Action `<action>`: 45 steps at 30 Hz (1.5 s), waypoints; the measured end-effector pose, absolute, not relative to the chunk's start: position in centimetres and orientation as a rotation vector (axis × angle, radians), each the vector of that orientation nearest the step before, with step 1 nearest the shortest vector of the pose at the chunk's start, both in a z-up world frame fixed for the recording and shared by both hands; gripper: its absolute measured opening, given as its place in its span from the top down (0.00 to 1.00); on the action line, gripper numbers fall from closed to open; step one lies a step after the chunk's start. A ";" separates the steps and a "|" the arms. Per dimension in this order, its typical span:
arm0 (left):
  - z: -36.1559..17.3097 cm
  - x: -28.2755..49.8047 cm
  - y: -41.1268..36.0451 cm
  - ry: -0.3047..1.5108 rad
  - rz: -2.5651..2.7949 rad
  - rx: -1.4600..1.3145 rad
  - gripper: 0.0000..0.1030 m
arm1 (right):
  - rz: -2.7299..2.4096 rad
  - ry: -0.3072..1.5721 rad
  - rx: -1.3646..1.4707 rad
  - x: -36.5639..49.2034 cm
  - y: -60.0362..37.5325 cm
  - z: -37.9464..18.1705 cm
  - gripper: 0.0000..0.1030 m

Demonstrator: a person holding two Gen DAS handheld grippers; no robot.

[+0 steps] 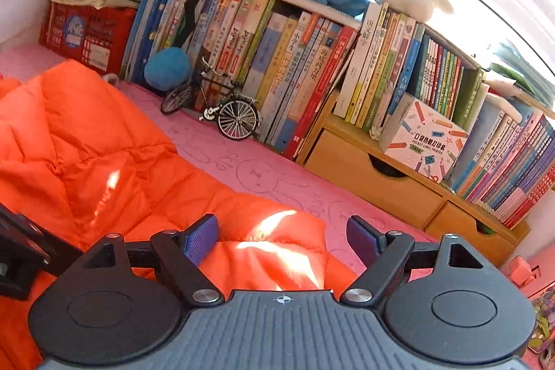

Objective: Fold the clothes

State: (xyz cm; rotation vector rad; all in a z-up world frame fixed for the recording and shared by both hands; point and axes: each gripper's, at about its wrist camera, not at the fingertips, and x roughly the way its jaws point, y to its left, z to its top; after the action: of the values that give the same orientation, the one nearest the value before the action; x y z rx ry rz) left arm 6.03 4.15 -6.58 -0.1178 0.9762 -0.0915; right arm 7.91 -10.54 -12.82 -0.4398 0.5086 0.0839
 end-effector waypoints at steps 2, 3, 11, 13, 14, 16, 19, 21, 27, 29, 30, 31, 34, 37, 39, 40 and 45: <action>-4.9 5.4 5.0 0.910 -0.050 -0.098 0.57 | 0.097 0.523 -0.441 7.7 -11.2 -13.9 0.18; -4.0 5.1 5.5 0.869 -0.030 -0.092 0.55 | 0.105 0.530 -0.435 7.6 -11.6 -14.4 0.18; -4.7 10.9 3.3 0.623 0.051 0.194 0.41 | 0.102 0.546 -0.375 8.0 -12.1 -16.6 0.04; -6.6 11.8 3.0 0.645 0.062 0.251 0.41 | 0.100 0.546 -0.367 8.1 -12.2 -16.7 0.03; -7.5 12.0 3.0 0.656 0.069 0.281 0.41 | 0.099 0.547 -0.360 8.1 -12.3 -16.7 0.02; -9.3 11.4 3.2 0.663 0.072 0.343 0.39 | 0.098 0.550 -0.345 8.1 -12.5 -16.7 0.00; -11.6 10.5 3.8 0.689 0.062 0.390 0.39 | 0.100 0.552 -0.331 8.1 -12.8 -16.5 0.00; -12.5 9.9 4.0 0.702 0.047 0.408 0.37 | 0.076 0.534 -0.344 7.9 -13.1 -16.2 0.00; -13.2 8.1 3.8 0.702 0.006 0.455 0.37 | -0.042 0.423 -0.496 5.7 -14.4 -15.1 0.00; -12.4 7.9 4.0 0.707 0.028 0.439 0.37 | -0.055 0.434 -0.503 5.7 -14.7 -14.9 0.00; -11.6 7.7 4.3 0.695 0.054 0.420 0.37 | -0.061 0.430 -0.505 5.8 -14.6 -14.7 0.00; -10.5 7.4 4.7 0.664 0.078 0.388 0.38 | -0.062 0.411 -0.502 6.0 -14.1 -14.4 0.00; -8.1 7.8 5.2 0.569 0.133 0.324 0.39 | -0.063 0.354 -0.495 6.7 -12.6 -13.3 0.00; -6.6 9.4 5.2 0.498 0.163 0.283 0.39 | -0.065 0.297 -0.488 7.4 -11.1 -12.3 0.00; -7.2 10.8 4.4 0.484 0.161 0.292 0.39 | -0.066 0.259 -0.482 7.8 -10.1 -11.6 0.00; -7.6 11.6 3.9 0.477 0.160 0.297 0.39 | -0.066 0.240 -0.480 8.1 -9.6 -11.2 0.00; -11.7 14.0 1.8 0.528 0.173 0.426 0.38 | -0.038 0.264 -0.457 10.2 -8.5 -12.3 0.00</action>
State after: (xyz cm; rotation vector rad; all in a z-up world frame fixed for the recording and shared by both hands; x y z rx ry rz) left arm 14.03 1.79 -11.69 0.4256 0.5283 0.1734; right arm 10.23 -8.49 -12.27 -0.4575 0.2642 -0.0384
